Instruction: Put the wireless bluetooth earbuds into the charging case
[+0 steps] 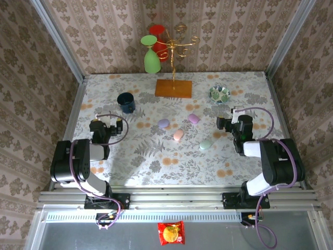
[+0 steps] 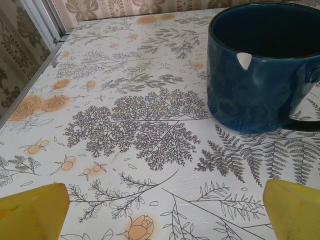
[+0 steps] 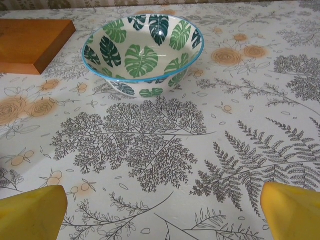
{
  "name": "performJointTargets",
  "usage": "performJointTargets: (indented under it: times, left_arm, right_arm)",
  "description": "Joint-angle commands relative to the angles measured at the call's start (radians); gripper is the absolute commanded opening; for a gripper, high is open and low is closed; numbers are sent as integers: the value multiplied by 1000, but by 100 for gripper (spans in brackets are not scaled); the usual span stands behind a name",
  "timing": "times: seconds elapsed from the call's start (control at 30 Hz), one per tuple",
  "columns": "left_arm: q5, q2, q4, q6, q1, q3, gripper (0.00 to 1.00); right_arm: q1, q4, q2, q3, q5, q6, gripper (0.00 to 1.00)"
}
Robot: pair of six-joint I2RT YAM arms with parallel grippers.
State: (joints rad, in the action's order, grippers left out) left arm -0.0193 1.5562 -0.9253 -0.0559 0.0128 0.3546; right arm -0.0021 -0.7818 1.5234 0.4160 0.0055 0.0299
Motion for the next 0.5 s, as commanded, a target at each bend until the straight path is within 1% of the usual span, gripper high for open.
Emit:
performJointTargets:
  times: [0.0,0.47]
  left_arm:
    - [-28,1,14,-4,-9,39,100]
    - [-21,0,15,-8,-14,40,100]
  right_arm:
    - [-4,-66,7,-6,-8,8,100]
    - [-3,-66,6,-6,-6,7,100]
